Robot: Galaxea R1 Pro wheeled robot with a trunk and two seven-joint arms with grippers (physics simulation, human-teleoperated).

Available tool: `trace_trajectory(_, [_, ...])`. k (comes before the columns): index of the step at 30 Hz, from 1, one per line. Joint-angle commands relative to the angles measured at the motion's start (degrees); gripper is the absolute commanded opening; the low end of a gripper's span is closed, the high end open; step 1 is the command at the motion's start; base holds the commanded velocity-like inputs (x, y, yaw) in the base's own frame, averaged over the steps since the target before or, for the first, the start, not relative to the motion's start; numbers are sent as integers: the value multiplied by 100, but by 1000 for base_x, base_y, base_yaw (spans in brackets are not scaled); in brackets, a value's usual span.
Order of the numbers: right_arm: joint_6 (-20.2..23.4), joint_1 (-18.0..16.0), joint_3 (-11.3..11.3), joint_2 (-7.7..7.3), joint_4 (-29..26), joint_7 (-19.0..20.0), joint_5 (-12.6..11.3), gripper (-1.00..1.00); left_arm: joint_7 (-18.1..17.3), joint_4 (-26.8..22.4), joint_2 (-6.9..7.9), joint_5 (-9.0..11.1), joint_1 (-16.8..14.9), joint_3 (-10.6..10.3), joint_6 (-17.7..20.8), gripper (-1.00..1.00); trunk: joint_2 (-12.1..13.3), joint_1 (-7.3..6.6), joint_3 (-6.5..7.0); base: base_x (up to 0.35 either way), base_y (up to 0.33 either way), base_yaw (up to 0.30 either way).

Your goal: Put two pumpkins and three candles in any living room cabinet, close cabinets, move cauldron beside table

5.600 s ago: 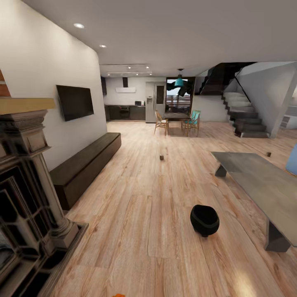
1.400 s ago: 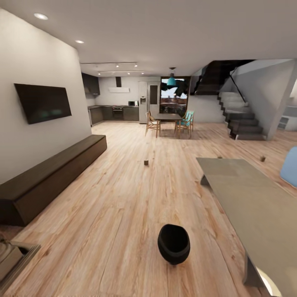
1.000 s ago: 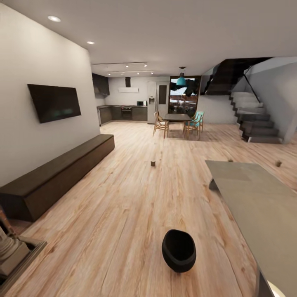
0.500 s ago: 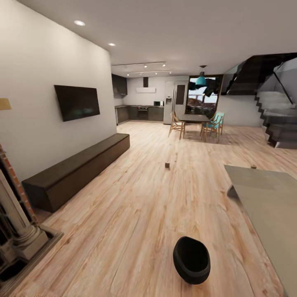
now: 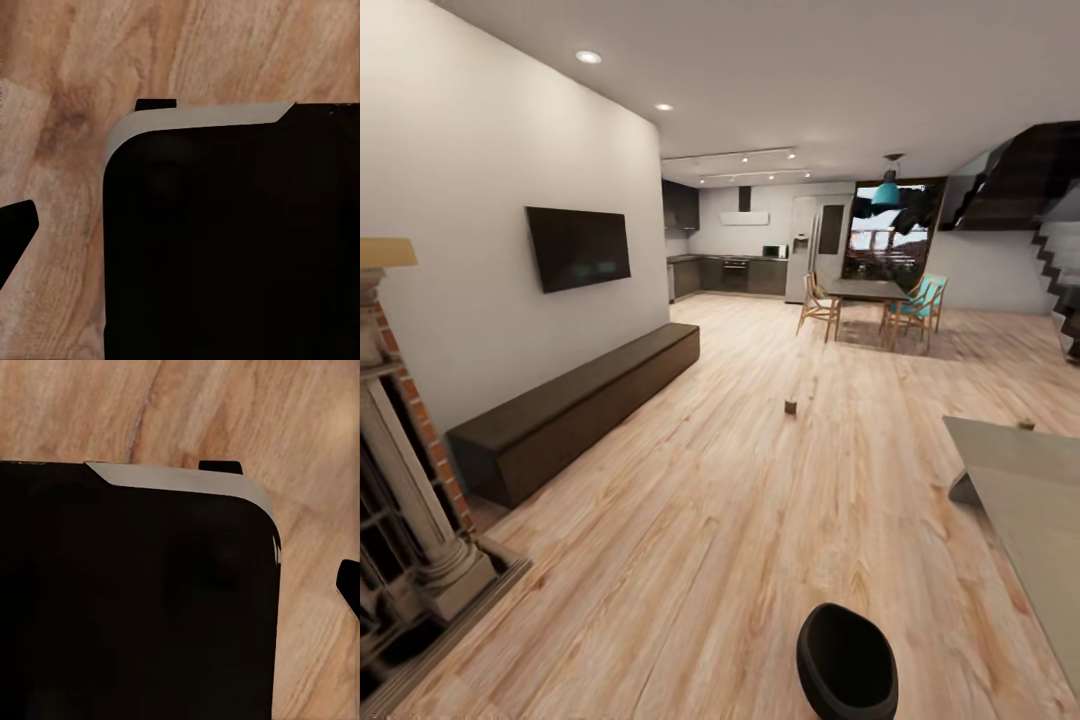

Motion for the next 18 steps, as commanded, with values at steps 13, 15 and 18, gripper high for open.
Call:
trace_trajectory(13, [-22,-2,3,9,4,-6,8,100,0,0,-25,-2,-2,-5,-30,100,-3,0,-5,52,-63,243])
trace_trajectory(15, [-25,-2,3,9,4,-6,8,100,0,0,-25,-2,-2,-3,-31,100,-3,0,-5,166,-201,40])
trace_trajectory(18, [-34,-2,3,9,4,-6,8,100,0,0,-26,-2,-2,-1,-27,100,-3,0,-5,194,-116,32])
